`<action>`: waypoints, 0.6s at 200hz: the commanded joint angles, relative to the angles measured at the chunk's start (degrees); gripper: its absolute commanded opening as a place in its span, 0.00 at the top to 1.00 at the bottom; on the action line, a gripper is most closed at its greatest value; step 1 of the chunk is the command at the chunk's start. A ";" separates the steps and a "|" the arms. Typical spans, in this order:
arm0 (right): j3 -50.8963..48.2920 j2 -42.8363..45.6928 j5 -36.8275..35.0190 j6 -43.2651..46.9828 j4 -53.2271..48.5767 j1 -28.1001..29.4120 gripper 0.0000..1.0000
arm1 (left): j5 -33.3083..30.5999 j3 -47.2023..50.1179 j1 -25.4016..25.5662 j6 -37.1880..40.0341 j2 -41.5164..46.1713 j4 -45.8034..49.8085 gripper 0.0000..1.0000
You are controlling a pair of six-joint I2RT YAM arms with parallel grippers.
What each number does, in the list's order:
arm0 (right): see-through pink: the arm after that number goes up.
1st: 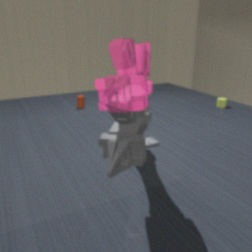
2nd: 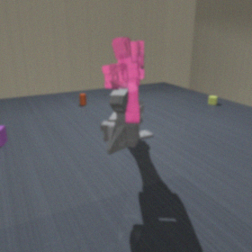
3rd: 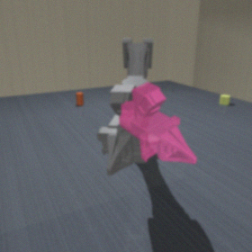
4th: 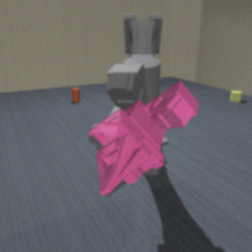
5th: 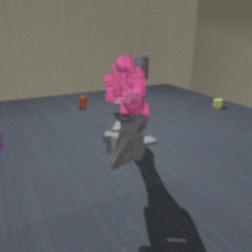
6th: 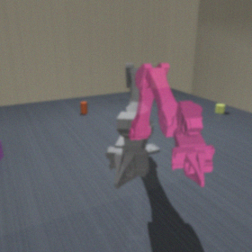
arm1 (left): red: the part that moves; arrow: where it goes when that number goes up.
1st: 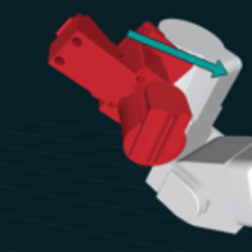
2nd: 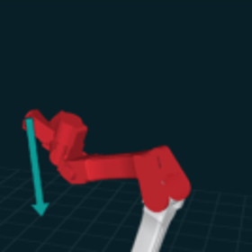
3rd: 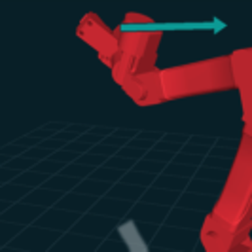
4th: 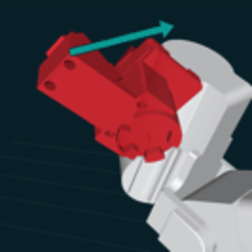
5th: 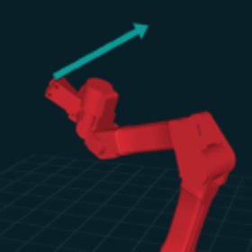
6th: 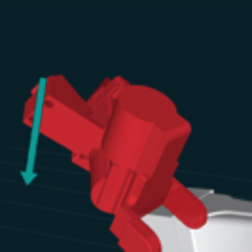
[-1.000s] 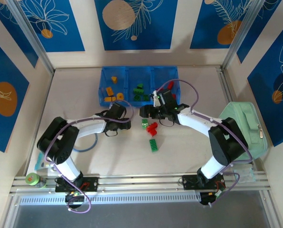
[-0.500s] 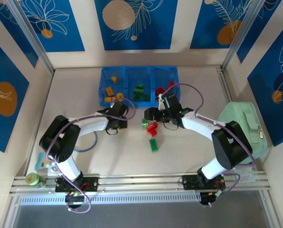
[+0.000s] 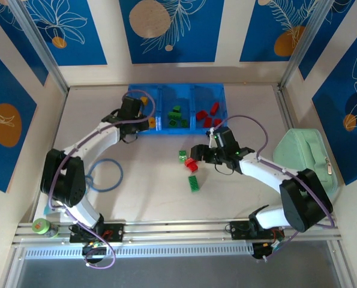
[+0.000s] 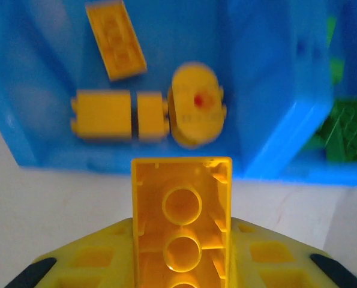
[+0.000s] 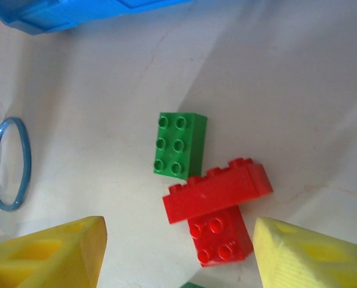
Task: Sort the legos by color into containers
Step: Place the lego in the container.
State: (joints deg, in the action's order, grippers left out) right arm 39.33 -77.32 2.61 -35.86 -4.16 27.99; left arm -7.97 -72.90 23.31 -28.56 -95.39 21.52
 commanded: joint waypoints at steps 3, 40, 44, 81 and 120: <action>-1.91 3.33 -1.25 -0.95 -1.53 -0.39 0.34 | 1.46 -5.59 -1.46 2.78 -4.71 3.31 0.68; -3.81 6.72 -2.42 -0.80 -3.62 -0.62 0.34 | 1.38 -13.33 -2.78 3.83 -11.29 5.53 0.68; -4.00 6.99 -2.58 -0.79 -3.88 -0.65 0.34 | 1.31 -14.03 -2.82 3.86 -12.01 5.68 0.68; -4.70 8.61 -3.36 -0.62 -5.72 -0.74 0.32 | 1.22 -18.99 -3.56 4.17 -16.83 7.26 0.66; -4.80 9.88 -4.18 -0.28 -6.85 -0.74 0.30 | 1.55 -20.02 -3.62 3.73 -16.84 8.10 0.35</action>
State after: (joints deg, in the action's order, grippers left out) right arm 35.38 -69.08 -0.27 -36.27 -8.95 27.62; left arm -7.14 -91.18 20.21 -25.32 -112.92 27.88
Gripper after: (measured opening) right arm 0.695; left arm 0.556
